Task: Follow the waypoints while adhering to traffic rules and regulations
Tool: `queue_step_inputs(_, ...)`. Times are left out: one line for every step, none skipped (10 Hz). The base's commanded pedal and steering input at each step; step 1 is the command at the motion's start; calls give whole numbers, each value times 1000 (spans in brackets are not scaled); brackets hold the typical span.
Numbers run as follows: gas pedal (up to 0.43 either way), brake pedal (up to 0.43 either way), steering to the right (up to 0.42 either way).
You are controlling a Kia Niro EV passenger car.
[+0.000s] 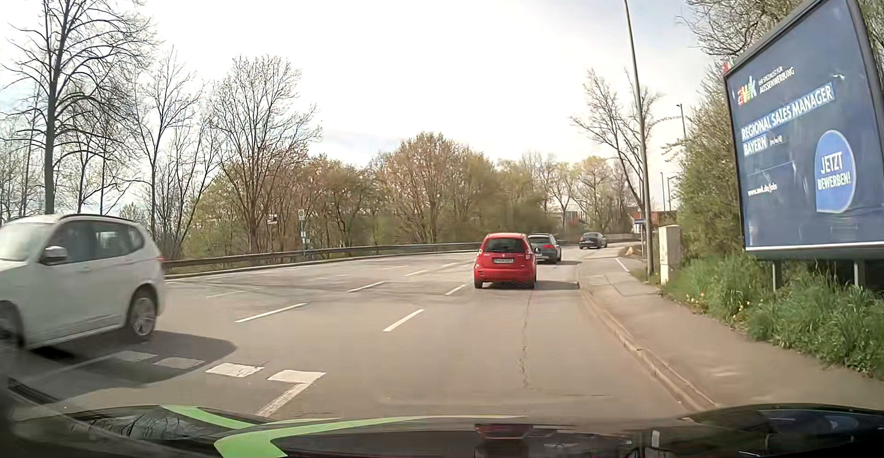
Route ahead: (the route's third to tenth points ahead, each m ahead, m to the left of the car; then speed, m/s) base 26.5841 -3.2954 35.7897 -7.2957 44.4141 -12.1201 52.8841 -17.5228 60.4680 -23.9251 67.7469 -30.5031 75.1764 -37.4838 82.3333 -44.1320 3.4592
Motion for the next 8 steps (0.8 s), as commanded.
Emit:
queue_step_inputs(0, 0, 54)
queue_step_inputs(0, 0, 53)
queue_step_inputs(0, 0, 53)
queue_step_inputs(0, 0, 53)
queue_step_inputs(0, 0, 52)
queue_step_inputs(0, 0, 47)
queue_step_inputs(0, 0, 42)
queue_step_inputs(0, 0, 41)
